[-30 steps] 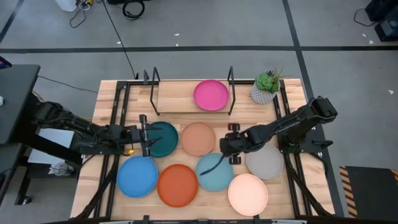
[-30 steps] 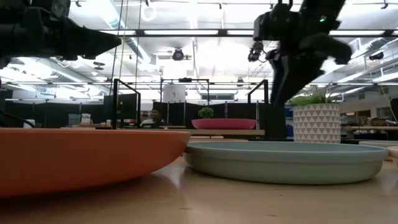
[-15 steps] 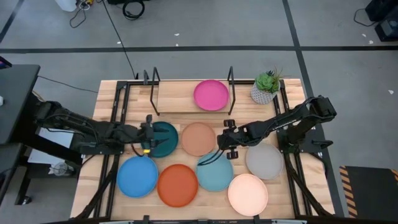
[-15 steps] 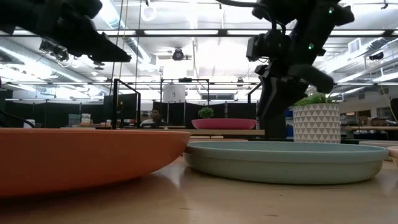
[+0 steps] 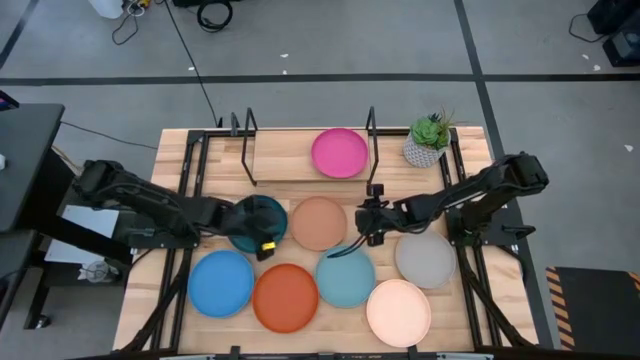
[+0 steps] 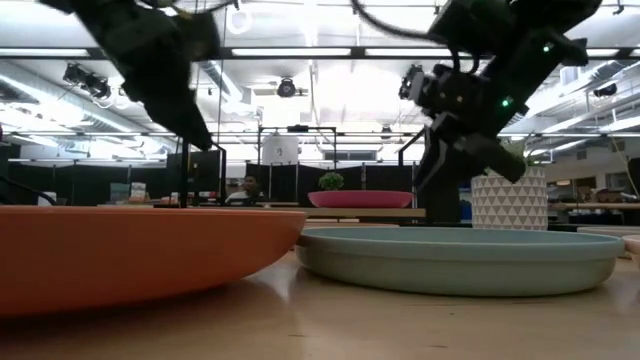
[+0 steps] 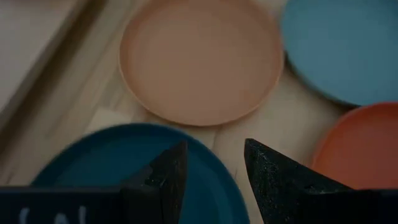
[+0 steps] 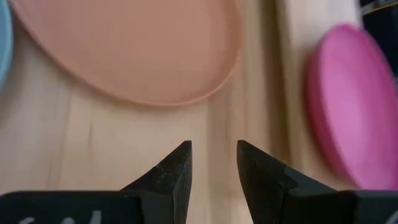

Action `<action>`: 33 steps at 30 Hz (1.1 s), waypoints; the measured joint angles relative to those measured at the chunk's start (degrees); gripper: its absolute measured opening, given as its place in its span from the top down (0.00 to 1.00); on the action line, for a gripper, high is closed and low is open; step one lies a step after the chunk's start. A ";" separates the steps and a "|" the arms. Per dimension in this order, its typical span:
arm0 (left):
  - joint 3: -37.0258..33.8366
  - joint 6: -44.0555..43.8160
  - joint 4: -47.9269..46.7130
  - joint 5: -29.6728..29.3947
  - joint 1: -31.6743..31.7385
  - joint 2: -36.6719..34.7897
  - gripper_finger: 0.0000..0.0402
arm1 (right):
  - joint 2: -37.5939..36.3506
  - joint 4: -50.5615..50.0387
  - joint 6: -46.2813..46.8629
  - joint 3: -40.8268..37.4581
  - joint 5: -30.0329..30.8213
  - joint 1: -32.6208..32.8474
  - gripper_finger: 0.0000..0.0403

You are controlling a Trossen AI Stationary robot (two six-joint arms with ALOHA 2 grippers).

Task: Place and stack plates onto a shelf
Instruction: Stack the dark green plate on top of the pink plate on the shelf

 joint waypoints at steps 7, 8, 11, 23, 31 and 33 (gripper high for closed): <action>12.24 -11.60 -13.84 4.53 2.61 12.65 0.58 | -6.28 10.38 -0.89 -5.89 4.89 0.01 0.67; 13.67 -12.72 -14.87 5.70 3.09 14.31 0.58 | -6.75 12.65 -1.14 -6.94 5.93 0.00 0.67; 18.29 -14.66 -19.42 8.44 4.10 18.78 0.58 | -8.07 18.59 -2.38 -10.43 6.20 0.26 0.67; 30.45 -18.84 -32.39 9.92 3.64 31.74 0.58 | -5.91 32.62 -4.46 -16.40 5.64 2.55 0.67; 30.19 -20.43 -33.73 10.30 3.26 34.86 0.58 | -3.76 33.89 -4.21 -16.45 3.94 2.75 0.67; 30.29 -20.37 -33.47 10.24 3.04 35.97 0.58 | -3.28 34.48 -4.24 -16.43 3.16 2.82 0.67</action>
